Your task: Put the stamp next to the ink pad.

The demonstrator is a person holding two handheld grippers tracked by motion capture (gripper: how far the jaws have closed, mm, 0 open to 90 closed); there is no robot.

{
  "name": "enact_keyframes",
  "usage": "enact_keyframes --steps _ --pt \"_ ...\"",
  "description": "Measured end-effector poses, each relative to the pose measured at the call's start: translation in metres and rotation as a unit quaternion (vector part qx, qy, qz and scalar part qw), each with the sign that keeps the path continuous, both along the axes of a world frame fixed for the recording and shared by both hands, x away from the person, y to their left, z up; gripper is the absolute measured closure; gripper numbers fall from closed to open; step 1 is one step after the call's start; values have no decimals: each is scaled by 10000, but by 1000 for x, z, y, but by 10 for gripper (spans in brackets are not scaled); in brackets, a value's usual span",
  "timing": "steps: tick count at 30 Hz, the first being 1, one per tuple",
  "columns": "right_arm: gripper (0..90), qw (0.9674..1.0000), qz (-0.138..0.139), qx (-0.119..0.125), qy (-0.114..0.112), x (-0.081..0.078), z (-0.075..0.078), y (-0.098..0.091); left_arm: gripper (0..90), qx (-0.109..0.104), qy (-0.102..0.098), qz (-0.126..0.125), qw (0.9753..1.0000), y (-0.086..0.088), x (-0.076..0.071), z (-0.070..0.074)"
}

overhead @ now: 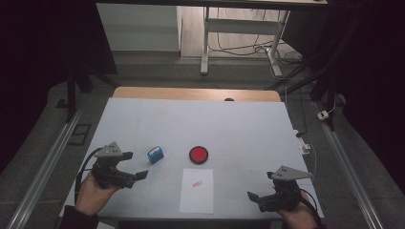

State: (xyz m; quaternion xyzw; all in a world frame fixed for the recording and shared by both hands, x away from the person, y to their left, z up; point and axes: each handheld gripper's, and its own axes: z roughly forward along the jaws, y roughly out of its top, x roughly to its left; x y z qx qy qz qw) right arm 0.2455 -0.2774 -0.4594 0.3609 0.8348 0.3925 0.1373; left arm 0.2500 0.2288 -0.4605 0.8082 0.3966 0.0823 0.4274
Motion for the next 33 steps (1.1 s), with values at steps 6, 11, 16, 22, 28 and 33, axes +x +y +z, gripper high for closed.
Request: enact_keyframes --steps 6,11,16,22,28,33 --pt "0 10000 -10 -4 6 0 0 0 16 -66 31 86 9999 7 -14 -1" --pt "0 10000 -14 12 10 0 0 0 1 -100 57 171 9998 12 -25 -3" --pt "0 10000 -21 33 17 0 0 -1 0 -77 11 256 9996 20 -35 -6" --pt "0 10000 -23 41 23 0 0 -1 0 62 34 358 9993 26 -45 -11" --pt "0 10000 -18 38 28 0 0 -1 0 369 72 495 9981 29 -54 -15" --pt "0 10000 -4 29 26 0 0 0 0 563 90 544 9969 29 -58 -17"
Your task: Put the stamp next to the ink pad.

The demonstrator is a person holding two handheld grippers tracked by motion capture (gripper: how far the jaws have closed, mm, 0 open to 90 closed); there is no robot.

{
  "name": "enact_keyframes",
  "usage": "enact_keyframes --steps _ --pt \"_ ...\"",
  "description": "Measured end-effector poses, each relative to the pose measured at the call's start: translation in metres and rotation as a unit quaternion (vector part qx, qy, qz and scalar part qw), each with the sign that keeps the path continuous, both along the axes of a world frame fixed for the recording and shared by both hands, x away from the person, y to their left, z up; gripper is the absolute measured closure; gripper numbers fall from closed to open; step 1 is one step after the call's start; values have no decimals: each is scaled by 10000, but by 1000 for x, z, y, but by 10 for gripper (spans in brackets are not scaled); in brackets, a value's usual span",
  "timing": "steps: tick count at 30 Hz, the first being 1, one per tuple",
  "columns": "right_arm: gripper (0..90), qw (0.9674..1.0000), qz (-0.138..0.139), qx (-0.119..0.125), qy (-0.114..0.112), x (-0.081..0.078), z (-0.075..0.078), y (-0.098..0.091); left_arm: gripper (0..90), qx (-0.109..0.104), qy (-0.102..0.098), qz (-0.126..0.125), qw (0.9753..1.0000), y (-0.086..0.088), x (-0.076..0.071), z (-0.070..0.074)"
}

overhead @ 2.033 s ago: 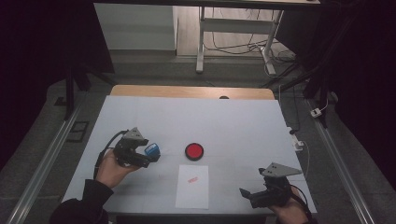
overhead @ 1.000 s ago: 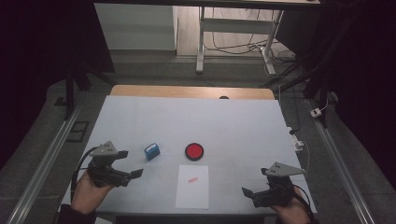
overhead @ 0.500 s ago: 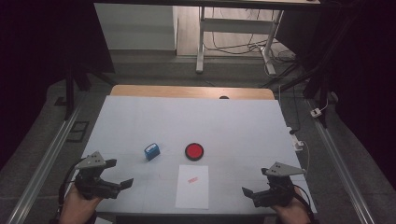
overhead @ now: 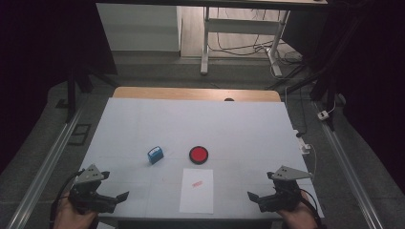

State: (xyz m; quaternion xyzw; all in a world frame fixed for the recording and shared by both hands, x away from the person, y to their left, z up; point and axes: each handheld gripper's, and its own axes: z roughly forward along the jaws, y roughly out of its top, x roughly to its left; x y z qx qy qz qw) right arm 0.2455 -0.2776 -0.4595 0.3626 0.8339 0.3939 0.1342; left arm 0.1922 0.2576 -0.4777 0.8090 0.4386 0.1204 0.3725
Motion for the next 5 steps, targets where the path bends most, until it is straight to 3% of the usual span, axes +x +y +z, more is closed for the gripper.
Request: enact_keyframes --steps 5 --pt "0 10000 15 -29 12 0 0 0 0 123 57 -18 9999 -3 1 -1"
